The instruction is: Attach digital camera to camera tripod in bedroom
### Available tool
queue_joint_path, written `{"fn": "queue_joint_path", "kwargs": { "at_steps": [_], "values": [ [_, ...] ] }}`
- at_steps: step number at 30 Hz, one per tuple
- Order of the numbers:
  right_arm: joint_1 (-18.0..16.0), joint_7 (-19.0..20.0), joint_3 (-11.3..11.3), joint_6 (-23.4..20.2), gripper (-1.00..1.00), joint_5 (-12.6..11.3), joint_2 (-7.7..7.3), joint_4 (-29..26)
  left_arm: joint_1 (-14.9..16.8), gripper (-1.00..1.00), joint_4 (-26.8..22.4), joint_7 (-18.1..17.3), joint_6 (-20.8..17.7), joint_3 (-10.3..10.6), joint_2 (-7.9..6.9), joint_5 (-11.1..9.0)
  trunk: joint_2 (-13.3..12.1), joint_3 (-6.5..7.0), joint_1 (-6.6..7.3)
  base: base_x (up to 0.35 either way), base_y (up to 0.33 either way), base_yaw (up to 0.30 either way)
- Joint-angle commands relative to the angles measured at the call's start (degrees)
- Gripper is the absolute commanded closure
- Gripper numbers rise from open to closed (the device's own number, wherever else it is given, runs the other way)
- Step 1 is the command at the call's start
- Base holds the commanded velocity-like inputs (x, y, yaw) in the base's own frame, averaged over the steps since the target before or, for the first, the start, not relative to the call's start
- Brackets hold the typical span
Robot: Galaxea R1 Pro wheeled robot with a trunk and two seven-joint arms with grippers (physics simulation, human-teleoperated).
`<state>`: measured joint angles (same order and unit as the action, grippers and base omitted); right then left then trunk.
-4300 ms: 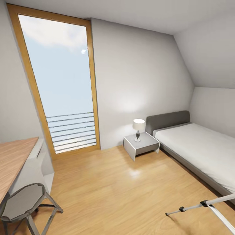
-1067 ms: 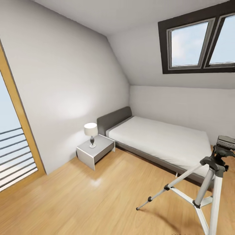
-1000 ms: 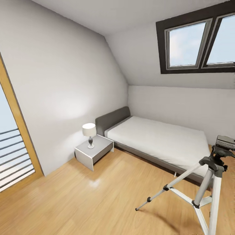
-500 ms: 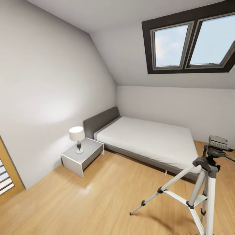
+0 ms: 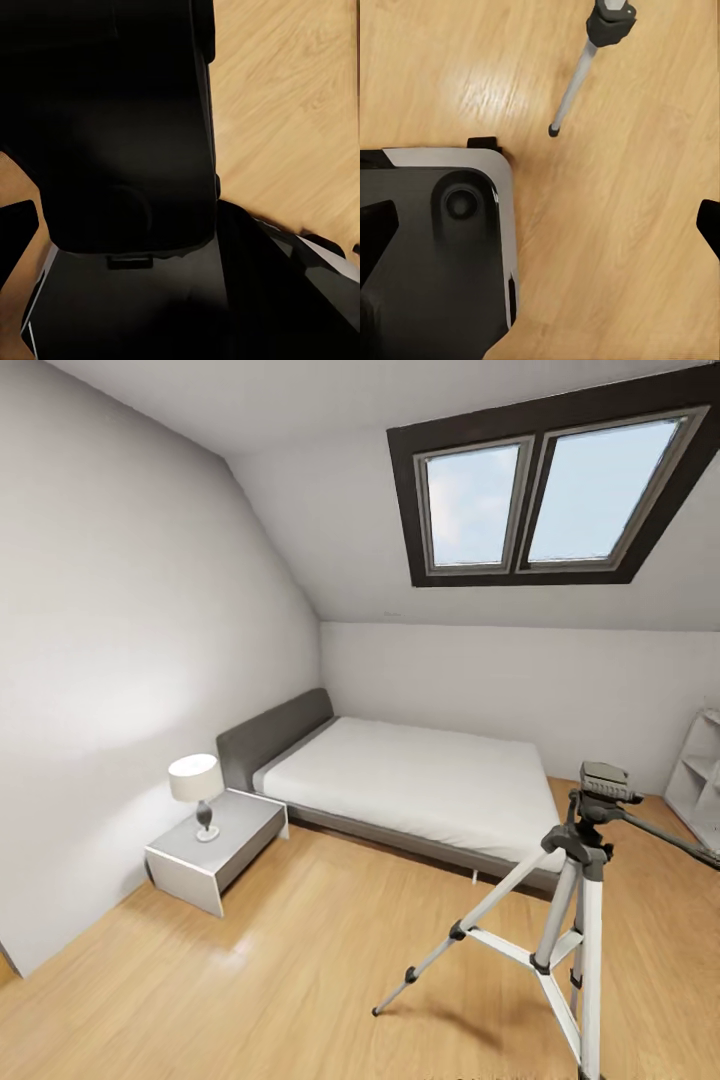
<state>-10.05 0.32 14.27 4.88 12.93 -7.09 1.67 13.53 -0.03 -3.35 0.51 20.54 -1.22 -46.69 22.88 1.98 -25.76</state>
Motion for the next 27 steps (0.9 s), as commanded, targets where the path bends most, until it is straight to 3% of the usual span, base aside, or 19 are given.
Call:
{"fn": "queue_joint_path", "kwargs": {
  "at_steps": [1, 27],
  "values": [
    [-0.06, 0.03, 0.48, 0.31, -1.00, 0.52, -0.03, 0.18, 0.01, 1.00, 0.03, -0.25, 0.07, 0.47, -0.01, -0.42, 0.04, -0.02, -0.02, 0.001, 0.000, -0.248],
    [-0.06, 0.03, 0.50, 0.31, -1.00, 0.43, -0.05, 0.18, 0.01, 1.00, 0.03, -0.25, 0.10, 0.50, -0.01, -0.41, 0.04, -0.02, -0.02, 0.000, 0.000, -0.248]
  ]
}}
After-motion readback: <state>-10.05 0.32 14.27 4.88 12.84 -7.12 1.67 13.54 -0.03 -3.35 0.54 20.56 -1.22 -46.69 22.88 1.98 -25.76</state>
